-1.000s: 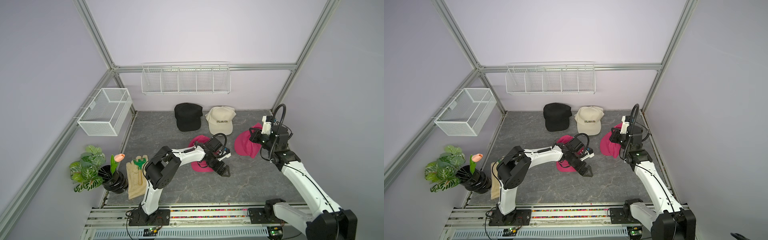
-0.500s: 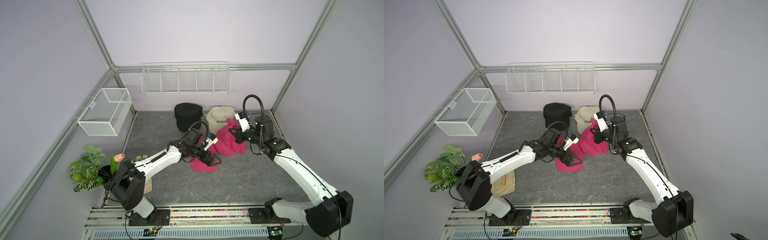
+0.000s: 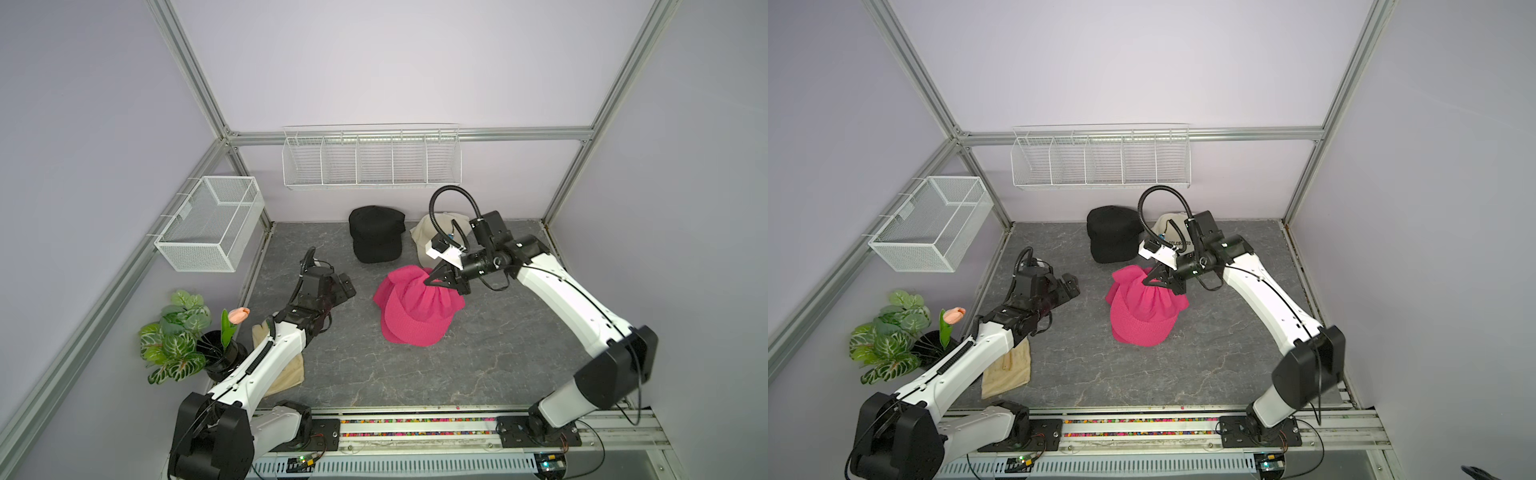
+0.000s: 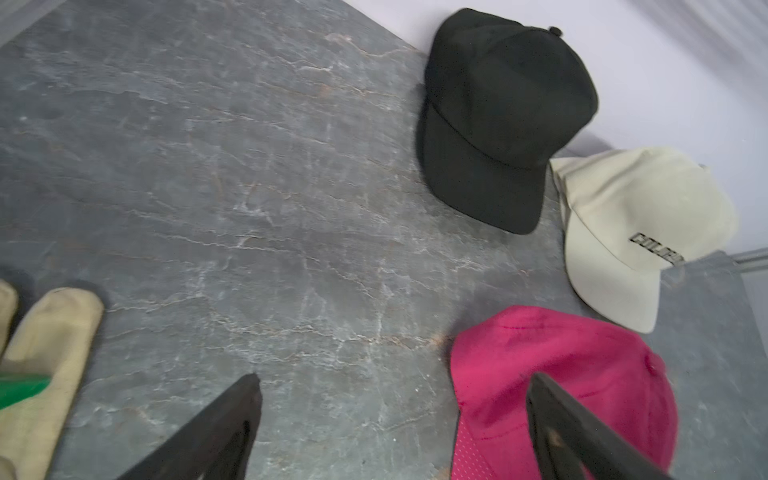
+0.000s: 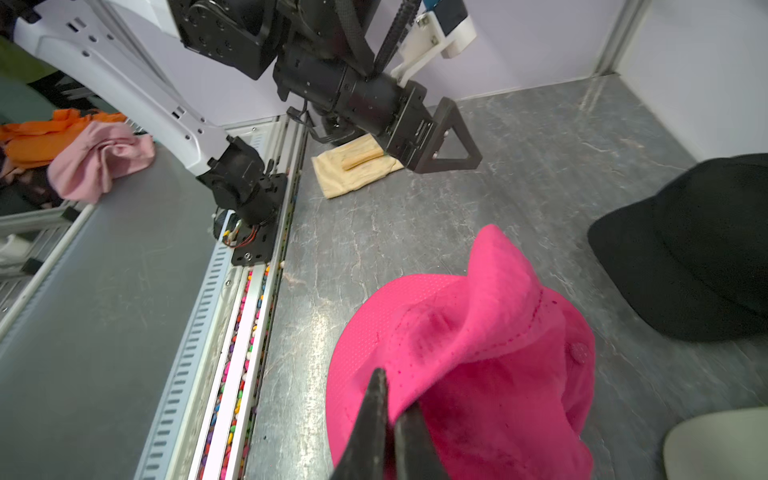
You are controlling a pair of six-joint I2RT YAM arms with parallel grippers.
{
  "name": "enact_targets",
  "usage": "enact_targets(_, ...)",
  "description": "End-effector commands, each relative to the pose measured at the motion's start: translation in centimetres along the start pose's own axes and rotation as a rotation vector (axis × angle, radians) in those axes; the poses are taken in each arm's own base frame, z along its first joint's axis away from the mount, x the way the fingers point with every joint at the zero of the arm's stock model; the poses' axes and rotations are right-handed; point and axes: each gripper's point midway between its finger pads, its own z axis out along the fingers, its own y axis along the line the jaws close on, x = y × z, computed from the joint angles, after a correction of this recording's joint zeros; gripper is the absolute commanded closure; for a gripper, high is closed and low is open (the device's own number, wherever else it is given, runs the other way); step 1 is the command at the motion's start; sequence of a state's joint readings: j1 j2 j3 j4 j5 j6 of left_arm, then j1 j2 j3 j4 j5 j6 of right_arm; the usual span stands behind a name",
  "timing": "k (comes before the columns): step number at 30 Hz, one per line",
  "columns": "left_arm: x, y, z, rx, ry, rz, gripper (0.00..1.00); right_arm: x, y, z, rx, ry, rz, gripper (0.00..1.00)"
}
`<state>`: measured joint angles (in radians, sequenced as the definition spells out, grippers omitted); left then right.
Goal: Stack the baseball caps by color
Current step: Place the baseball cap on the baseball cap.
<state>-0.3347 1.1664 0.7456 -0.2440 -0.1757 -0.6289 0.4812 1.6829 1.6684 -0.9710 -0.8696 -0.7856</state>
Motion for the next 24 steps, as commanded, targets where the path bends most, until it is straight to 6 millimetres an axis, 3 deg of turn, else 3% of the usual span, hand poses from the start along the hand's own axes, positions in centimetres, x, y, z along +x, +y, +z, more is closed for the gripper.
enact_targets(1, -1.3, 0.5, -0.6, -0.027, -0.060, -0.054, 0.00, 2.1, 3.4, 0.9, -0.235, 0.091, -0.010, 0.87)
enact_targets(5, -1.1, 0.8, -0.4, -0.043, -0.046, -0.043, 0.00, 3.3, 1.9, 2.8, -0.300, 0.196, -0.012, 0.86)
enact_targets(13, -1.0, 0.8, 0.3, -0.060, -0.018, -0.013, 0.00, 2.9, -2.5, 5.4, -0.325, 0.205, 0.021, 0.84)
enact_targets(16, -1.0, 0.9, 0.8, -0.075, -0.013, -0.001, 0.00, 3.1, -4.3, 6.5, -0.316, 0.214, 0.067, 0.72)
enact_targets(21, -2.2, 1.6, 1.2, -0.125, -0.049, 0.026, 0.00, 2.4, -9.0, 6.6, -0.095, 0.262, 0.103, 0.52)
enact_targets(23, -2.6, 1.7, 1.4, -0.128, -0.064, 0.026, 0.00, 2.4, -11.5, 6.4, 0.034, 0.285, 0.114, 0.28)
enact_targets(24, -2.7, 1.8, 1.4, -0.134, -0.069, 0.027, 0.00, 2.3, -12.8, 6.3, 0.108, 0.296, 0.125, 0.22)
